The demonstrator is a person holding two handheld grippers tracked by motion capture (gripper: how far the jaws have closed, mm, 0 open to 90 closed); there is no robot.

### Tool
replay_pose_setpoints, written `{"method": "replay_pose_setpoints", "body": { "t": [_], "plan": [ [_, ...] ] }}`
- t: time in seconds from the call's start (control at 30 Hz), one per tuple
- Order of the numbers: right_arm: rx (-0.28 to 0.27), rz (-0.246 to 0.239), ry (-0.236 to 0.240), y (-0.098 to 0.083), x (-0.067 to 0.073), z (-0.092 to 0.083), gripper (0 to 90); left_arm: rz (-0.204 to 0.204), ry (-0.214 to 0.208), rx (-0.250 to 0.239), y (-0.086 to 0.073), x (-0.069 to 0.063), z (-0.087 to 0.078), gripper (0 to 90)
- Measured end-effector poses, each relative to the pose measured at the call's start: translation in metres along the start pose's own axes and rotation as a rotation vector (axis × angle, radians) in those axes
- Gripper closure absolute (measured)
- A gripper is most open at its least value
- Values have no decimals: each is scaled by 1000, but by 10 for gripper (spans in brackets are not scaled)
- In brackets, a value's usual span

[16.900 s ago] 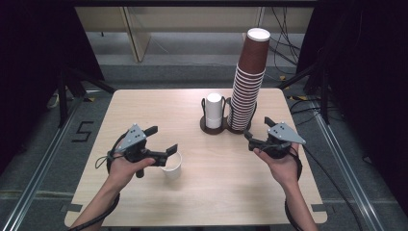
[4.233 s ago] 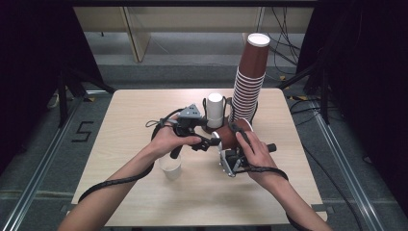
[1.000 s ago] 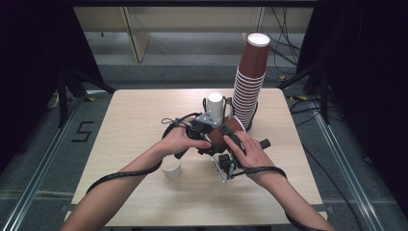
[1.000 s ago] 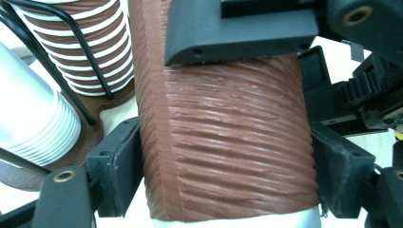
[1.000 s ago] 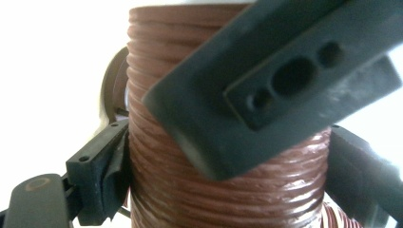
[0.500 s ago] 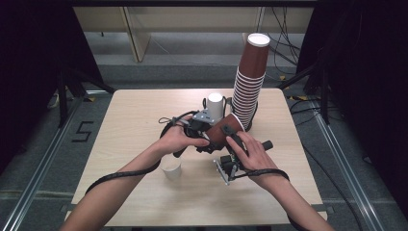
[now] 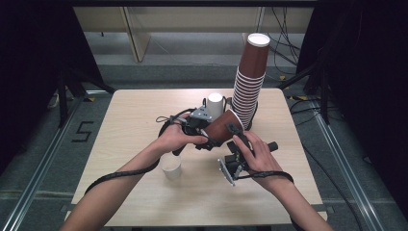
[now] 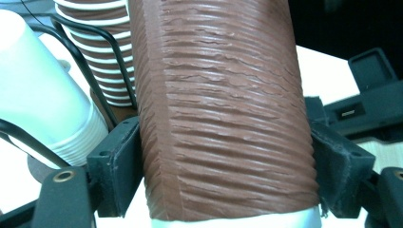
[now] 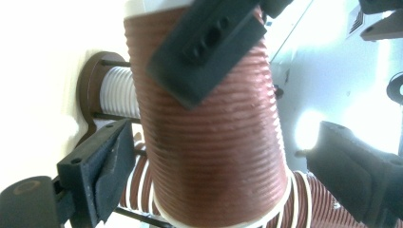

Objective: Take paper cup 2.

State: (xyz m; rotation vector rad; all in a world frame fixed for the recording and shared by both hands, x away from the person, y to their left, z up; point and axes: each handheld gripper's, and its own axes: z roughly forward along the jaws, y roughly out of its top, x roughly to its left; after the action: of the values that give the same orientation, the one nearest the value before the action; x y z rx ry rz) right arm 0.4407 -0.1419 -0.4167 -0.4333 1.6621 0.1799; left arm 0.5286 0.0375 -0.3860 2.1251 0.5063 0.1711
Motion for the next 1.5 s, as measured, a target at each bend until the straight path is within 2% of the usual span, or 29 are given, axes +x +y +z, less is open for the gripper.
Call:
{"method": "replay_pose_setpoints", "body": {
  "t": [0.03, 0.07, 0.1, 0.13, 0.17, 0.2, 0.23, 0.3, 0.37, 0.4, 0.43, 0.47, 0.5, 0.53, 0.57, 0.6, 0.63, 0.73, 0.8, 0.97, 1.07, 1.1, 1.13, 1.17, 1.3, 1.37, 1.5],
  "plan": [
    [9, 0, 13, 0, -1, -1, 109, -1, 2, -1, 0, 0, 0, 217],
    [21, 26, 15, -1, 1, -3, 114, -4, 4, -4, -1, 0, 1, 217],
    [0, 33, 7, -2, 1, -2, 121, -3, 1, -2, -1, 0, 1, 217],
    [11, 65, 27, -3, 0, -4, 126, -4, 3, -9, -1, 0, 1, 217],
    [-8, 169, 19, -4, 4, -3, 132, -5, 1, -11, -1, 1, 1, 217],
    [-14, 196, 21, -6, 4, -4, 139, -2, 7, -4, -1, 1, 1, 217],
    [11, 224, 31, -7, 3, -7, 140, -3, 19, -8, -1, 1, 0, 217],
    [12, 280, 36, -10, 3, -10, 144, -7, 19, -2, -1, 1, -1, 217],
    [3, 385, 42, -13, 5, -12, 143, -5, 23, -11, -1, 2, 0, 217],
    [14, 458, 58, -13, 7, -13, 143, -5, 28, -16, -1, 1, 0, 217],
    [8, 506, 77, -16, 7, -14, 143, -8, 31, -20, -1, 1, 0, 217],
    [-5, 535, 91, -19, 6, -14, 143, -8, 31, -20, -1, 1, 0, 217],
    [5, 640, 111, -20, 8, -16, 143, -10, 32, -22, -1, 1, 0, 217],
    [4, 723, 126, -22, 8, -17, 142, -12, 33, -21, -1, 2, 0, 217],
    [-9, 761, 128, -26, 7, -16, 140, -13, 31, -24, -1, 2, 1, 217],
    [-18, 827, 130, -29, 7, -17, 140, -19, 38, -28, -1, 2, 1, 217],
    [-14, 938, 155, -30, 8, -18, 140, -20, 39, -23, -1, 2, 1, 217],
    [-32, 1122, 182, -38, 10, -18, 141, -24, 44, -27, -1, 3, 1, 217],
    [-44, 1215, 200, -42, 11, -17, 141, -28, 49, -35, -1, 3, 1, 217],
    [-80, 1405, 224, -52, 14, -14, 141, -29, 53, -54, 0, 3, 2, 216],
    [-106, 1563, 240, -58, 16, -12, 142, -31, 60, -53, 0, 3, 3, 216],
    [-117, 1644, 282, -59, 17, -13, 142, -32, 61, -53, 0, 3, 4, 216],
    [-120, 1686, 267, -63, 18, -12, 143, -34, 57, -61, 1, 4, 5, 216],
    [-121, 1774, 294, -64, 18, -13, 143, -33, 64, -54, 1, 4, 4, 216],
    [-186, 2003, 320, -73, 21, -10, 144, -39, 68, -53, 3, 4, 6, 216],
    [-214, 2053, 321, -77, 22, -7, 144, -37, 70, -55, 3, 4, 7, 216],
    [-268, 2186, 351, -79, 19, -3, 142, -35, 76, -54, 5, 4, 9, 216]
  ]
}}
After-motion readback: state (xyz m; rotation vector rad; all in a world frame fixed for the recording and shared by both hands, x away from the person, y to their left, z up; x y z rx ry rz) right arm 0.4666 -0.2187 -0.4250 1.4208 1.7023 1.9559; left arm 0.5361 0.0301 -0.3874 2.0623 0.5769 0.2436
